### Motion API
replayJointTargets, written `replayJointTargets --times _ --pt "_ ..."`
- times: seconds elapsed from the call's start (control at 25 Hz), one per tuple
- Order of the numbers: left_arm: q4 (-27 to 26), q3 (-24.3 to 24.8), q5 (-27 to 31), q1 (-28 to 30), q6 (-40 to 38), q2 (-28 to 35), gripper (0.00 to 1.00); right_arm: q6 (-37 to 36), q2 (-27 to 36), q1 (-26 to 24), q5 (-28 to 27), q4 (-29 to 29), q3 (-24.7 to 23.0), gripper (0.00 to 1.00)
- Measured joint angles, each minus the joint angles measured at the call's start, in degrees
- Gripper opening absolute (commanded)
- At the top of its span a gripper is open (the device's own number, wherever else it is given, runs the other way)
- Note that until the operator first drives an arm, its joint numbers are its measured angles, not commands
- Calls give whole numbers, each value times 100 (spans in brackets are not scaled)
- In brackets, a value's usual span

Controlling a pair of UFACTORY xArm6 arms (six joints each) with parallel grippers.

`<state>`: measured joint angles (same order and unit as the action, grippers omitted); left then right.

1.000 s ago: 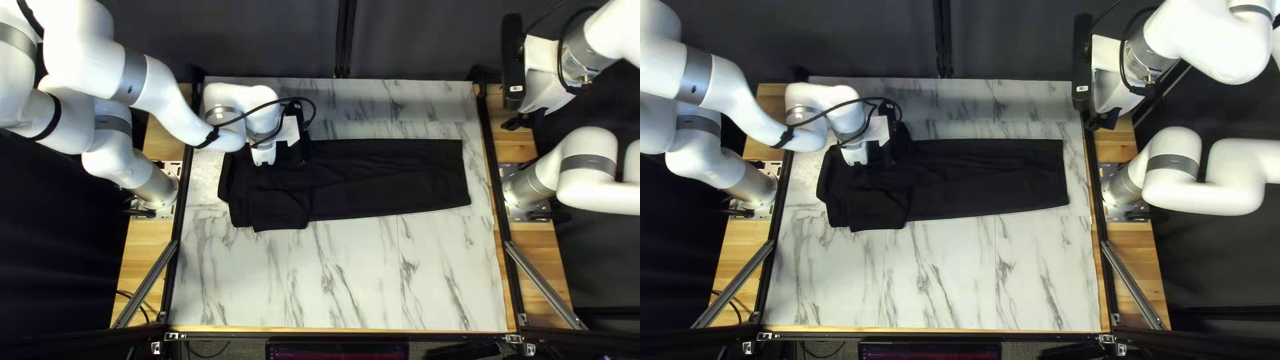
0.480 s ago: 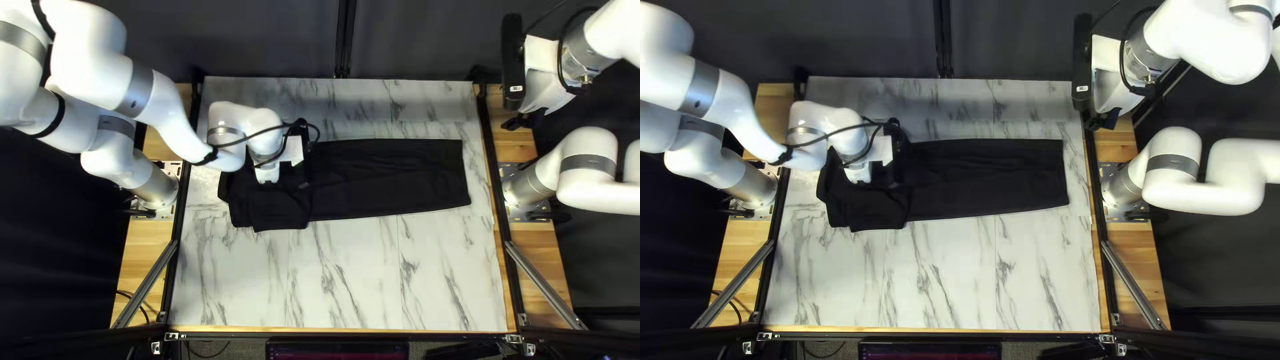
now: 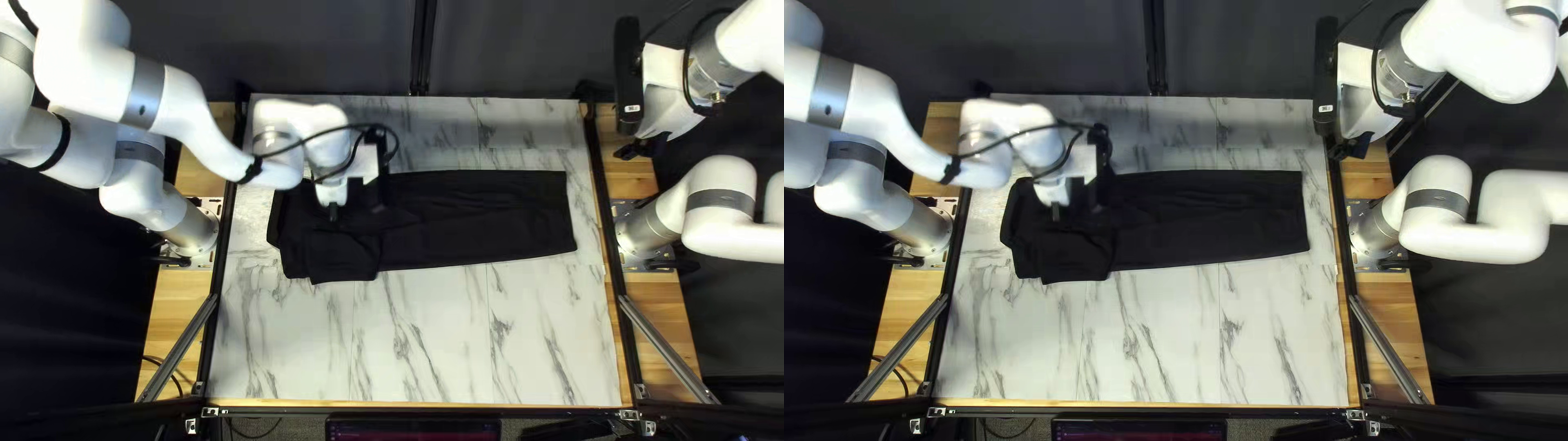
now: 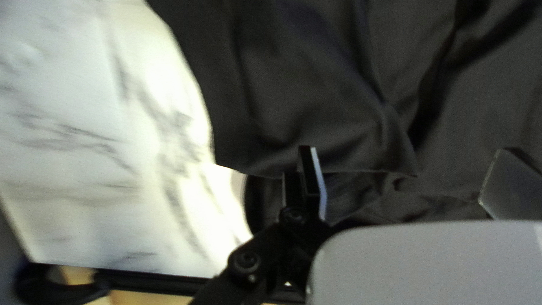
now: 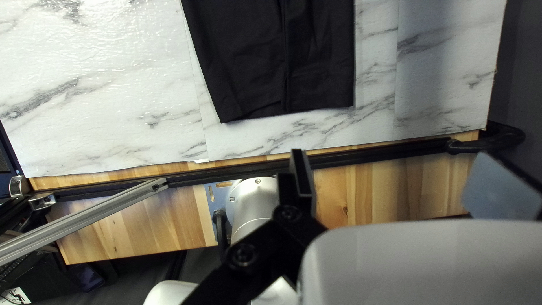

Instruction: Fold t-shirt

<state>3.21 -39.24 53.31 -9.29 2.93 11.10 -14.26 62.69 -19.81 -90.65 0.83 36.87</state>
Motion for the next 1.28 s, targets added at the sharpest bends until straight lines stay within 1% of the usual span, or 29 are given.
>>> replayJointTargets --times 0.12,0.28,0.44,0.52,0.68,0.92,1.0,1.04,1.08,1.12,1.16,1.24,1.28 --pt "-106 -365 -189 -287 595 -566 100 0 0 0 0 0 0 100" --pt "-613 -727 -568 -613 1718 -1282 100 0 0 0 0 0 0 100" --pt "-1182 -860 -921 -794 2714 -1707 100 0 0 0 0 0 0 100" --pt "-1393 -869 -1054 -827 3048 -1838 100 0 0 0 0 0 0 100" --pt "-1679 -958 -1182 -850 3481 -2101 100 0 0 0 0 0 0 100" --pt "-1818 -1137 -1191 -833 3685 -2388 100 0 0 0 0 0 0 100" --pt "-1817 -1153 -1169 -820 3692 -2398 94 0 0 0 0 0 0 100" --pt "-1810 -1159 -1159 -813 3692 -2401 84 0 0 0 0 0 0 100" --pt "-1801 -1165 -1150 -808 3686 -2405 71 0 0 0 0 0 0 100" --pt "-1787 -1176 -1139 -804 3675 -2416 68 0 0 0 0 0 0 100" --pt "-1770 -1195 -1126 -800 3662 -2437 59 0 0 0 0 0 0 100" --pt "-1727 -1259 -1086 -793 3631 -2502 50 0 0 0 0 0 0 100" --pt "-1706 -1293 -1063 -790 3616 -2532 44 0 0 0 0 0 0 100"
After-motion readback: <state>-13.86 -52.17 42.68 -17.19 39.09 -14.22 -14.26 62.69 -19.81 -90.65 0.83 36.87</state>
